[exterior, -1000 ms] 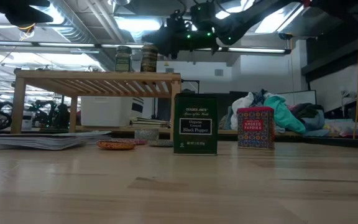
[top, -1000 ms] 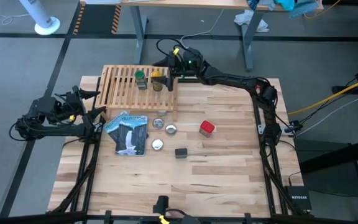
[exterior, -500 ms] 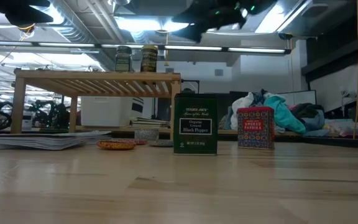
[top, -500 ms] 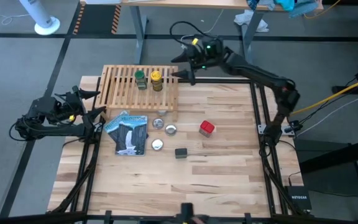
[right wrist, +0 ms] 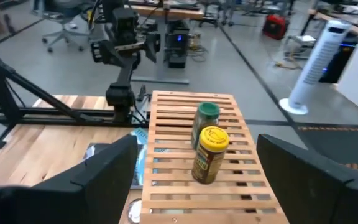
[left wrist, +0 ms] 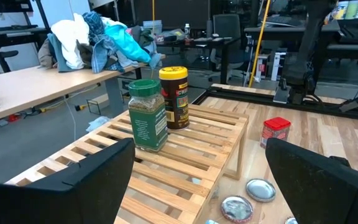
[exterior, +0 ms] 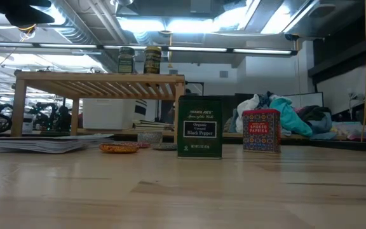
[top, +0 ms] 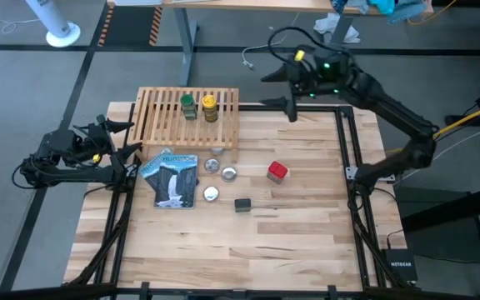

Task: Shelf spices
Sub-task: Put the black seasoning can on the shelf

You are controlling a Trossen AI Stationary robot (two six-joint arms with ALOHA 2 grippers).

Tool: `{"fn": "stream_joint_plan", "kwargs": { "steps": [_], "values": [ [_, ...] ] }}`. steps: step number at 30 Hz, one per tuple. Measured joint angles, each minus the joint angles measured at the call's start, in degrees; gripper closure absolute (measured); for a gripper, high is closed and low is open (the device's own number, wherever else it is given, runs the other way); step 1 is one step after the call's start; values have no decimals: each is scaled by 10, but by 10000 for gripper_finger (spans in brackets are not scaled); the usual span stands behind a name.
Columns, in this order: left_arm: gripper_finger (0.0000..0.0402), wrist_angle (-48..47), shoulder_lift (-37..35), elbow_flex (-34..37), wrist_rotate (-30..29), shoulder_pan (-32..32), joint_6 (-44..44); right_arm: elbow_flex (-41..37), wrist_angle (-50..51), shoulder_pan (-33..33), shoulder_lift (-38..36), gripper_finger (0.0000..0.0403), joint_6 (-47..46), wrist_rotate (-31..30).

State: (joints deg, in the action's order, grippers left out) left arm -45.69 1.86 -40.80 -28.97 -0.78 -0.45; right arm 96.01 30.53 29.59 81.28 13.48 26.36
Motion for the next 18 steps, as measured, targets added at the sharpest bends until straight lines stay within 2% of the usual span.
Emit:
{"fn": "stream_joint_plan", "kwargs": {
  "steps": [11,14,18],
  "values": [
    [45,28,0,0,0,0,-26,0,105,-79,-116,68,-46,-172],
    [45,50,1,0,0,0,-68,0,119,-104,-136,68,-60,-209],
    [45,67,4,7,-5,0,-190,0,140,-139,-158,68,-64,-253]
  ]
}}
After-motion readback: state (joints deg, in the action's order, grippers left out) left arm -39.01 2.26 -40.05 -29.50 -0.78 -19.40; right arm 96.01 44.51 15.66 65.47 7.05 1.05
